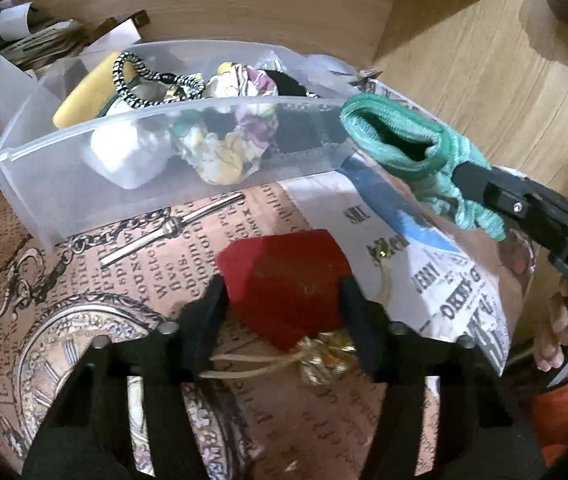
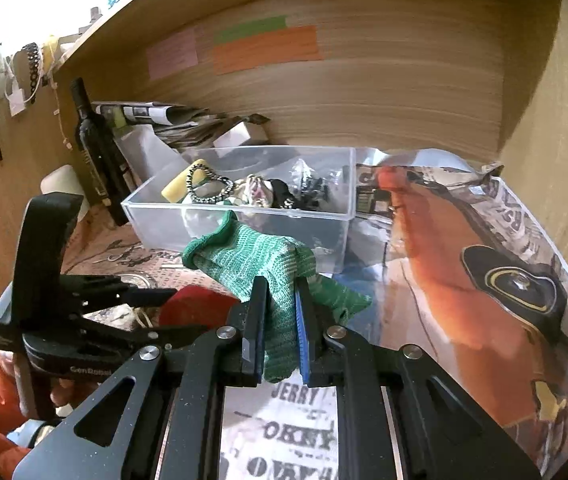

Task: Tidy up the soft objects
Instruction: 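Carry the sock and red pouch into the clear box and open both tools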

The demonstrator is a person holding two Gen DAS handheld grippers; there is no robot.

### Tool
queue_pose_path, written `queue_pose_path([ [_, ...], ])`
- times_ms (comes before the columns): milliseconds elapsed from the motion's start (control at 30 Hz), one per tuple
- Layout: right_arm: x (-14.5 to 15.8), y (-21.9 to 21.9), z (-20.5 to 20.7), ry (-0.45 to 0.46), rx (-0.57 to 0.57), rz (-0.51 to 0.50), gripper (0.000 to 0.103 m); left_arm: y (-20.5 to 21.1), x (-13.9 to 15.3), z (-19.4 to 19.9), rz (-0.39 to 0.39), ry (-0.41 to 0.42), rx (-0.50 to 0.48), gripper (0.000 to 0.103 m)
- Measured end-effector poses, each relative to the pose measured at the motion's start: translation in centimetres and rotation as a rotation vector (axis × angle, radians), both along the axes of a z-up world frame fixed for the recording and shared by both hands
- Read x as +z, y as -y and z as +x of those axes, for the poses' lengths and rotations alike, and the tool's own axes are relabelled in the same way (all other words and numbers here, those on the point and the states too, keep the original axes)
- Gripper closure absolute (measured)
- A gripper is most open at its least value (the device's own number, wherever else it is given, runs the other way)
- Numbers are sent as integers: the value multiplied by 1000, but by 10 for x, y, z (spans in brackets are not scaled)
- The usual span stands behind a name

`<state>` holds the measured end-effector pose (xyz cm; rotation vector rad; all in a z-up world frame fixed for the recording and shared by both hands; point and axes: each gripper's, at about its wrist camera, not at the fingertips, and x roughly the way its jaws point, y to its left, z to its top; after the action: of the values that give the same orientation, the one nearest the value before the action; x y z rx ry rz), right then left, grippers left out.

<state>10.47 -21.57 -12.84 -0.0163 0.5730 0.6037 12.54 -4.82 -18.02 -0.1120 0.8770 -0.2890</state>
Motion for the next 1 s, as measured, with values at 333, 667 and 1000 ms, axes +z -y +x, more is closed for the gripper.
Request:
queue_pose_path([
  [333,9,3,1,31,-6,28,91,-4,35,-14,16,124,52,80],
  [667,39,-4,11,116,0,68,91,-36,95,-20,23,293,143,80],
  [1000,59,-22,34,151,6,94,91,-71,134,-4,44,407,262,80],
])
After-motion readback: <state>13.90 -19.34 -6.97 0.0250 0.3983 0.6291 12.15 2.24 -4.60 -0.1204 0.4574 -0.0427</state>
